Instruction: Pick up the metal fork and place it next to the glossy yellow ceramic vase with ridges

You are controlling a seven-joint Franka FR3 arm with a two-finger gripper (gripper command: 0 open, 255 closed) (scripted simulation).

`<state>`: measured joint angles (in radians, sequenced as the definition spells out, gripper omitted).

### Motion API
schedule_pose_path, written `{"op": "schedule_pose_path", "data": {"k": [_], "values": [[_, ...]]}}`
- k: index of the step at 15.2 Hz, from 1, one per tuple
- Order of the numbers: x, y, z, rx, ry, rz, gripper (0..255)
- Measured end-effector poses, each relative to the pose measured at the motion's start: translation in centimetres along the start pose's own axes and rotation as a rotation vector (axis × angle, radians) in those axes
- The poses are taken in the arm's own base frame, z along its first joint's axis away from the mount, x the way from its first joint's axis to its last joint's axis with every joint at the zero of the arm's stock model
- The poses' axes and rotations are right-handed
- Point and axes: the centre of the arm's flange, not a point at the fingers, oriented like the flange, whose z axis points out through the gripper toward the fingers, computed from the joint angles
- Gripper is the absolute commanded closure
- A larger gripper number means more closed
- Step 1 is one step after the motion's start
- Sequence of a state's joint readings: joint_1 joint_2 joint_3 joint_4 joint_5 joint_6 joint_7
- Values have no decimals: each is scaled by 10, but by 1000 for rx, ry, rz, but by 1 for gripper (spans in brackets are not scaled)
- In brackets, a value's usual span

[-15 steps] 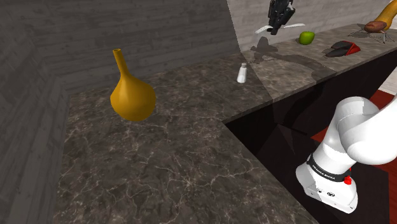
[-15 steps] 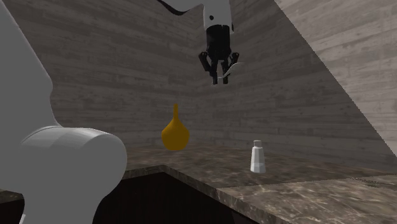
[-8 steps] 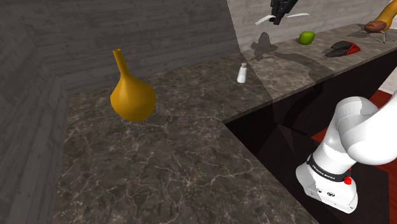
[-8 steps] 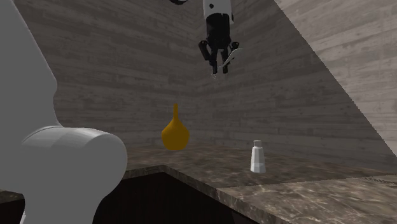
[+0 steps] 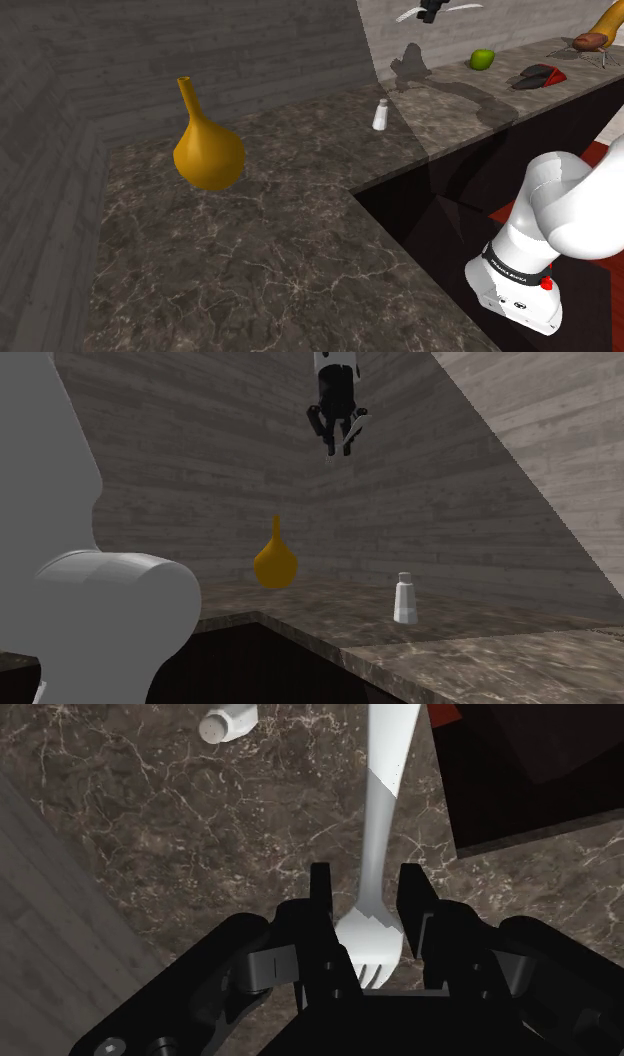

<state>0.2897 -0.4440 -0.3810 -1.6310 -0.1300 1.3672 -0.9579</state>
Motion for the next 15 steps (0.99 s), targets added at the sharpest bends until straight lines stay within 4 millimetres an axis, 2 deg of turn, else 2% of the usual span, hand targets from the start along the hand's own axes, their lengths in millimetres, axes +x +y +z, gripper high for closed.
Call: {"op": "schedule_pose_path", "data": {"k": [15], "values": [[188,-53,19,0,-1,0,255]]}}
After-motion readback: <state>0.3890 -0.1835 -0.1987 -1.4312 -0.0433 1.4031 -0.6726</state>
